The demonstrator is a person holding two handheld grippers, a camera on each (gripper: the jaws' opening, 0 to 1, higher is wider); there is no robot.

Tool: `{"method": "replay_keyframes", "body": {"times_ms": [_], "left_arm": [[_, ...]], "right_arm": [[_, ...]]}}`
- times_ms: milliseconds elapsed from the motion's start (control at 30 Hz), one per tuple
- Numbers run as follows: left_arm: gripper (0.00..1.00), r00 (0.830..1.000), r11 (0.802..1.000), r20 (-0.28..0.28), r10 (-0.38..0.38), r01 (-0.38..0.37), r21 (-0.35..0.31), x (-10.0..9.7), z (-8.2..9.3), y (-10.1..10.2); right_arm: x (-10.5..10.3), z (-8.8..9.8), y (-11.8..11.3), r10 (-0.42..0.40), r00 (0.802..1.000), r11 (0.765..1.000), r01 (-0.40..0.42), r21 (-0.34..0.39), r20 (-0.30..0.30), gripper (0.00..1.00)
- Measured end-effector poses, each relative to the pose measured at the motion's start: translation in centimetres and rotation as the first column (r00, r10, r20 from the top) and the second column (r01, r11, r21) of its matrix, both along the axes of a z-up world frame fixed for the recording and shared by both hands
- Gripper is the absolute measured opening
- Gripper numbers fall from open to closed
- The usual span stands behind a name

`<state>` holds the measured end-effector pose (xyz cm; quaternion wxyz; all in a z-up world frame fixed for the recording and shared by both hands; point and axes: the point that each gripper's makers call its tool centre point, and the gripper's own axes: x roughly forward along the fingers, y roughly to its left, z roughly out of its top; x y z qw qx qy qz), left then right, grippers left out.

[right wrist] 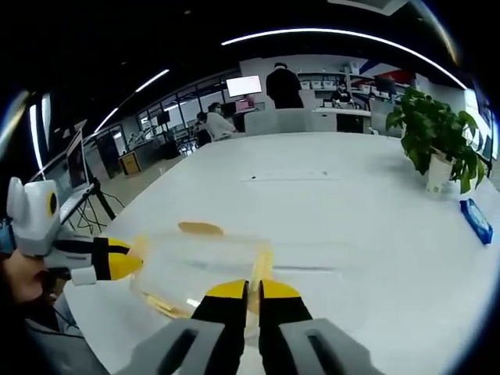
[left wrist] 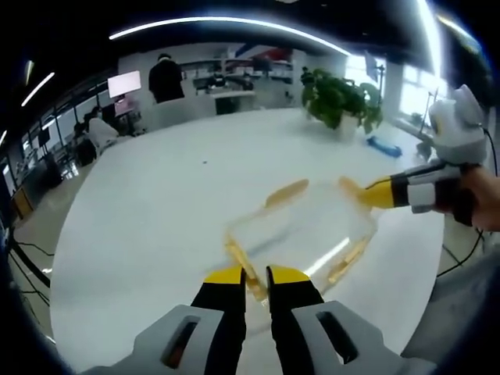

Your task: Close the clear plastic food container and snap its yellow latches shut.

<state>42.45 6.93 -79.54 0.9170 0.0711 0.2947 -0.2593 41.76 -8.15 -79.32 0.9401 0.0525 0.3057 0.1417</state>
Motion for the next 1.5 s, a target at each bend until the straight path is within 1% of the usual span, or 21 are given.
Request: {"method": "replay_keyframes", "body": {"times_ms": [233, 600, 800, 1067, 1500], "left_arm": [[0.07, 1.0, 1.0, -0.011, -0.002, 0.002, -0.018, -0.1, -0.1, -1.1], [0.07, 1.0, 0.999, -0.005, -0.019, 0.019, -0.026, 0.3, 0.0, -2.3], [0.07, 1.0, 0.999, -0.004, -0.024, 0.024, -0.036, 0.1, 0.1, -2.9], [0.08, 0.999, 0.998, 0.0, -0.041, 0.04, -0.043, 0.1, 0.6, -3.8], [0.08, 0.998, 0.997, 0.001, -0.057, 0.057, -0.054, -0.1, 0.8, -5.4]], "right_arm": [[0.0, 0.1, -1.0, -0.007, 1.0, 1.0, 0.007, -0.011, 0.003, 0.0], [0.2, 0.6, -2.3, -0.015, 1.0, 1.0, 0.016, -0.018, 0.015, 0.0], [0.1, 0.5, -2.9, -0.024, 1.0, 1.0, 0.024, -0.018, 0.012, 0.0], [0.0, 0.6, -3.7, -0.029, 1.0, 0.999, 0.029, -0.024, 0.011, 0.0], [0.1, 1.0, -5.4, -0.052, 0.999, 0.998, 0.053, -0.027, 0.014, 0.0]]}}
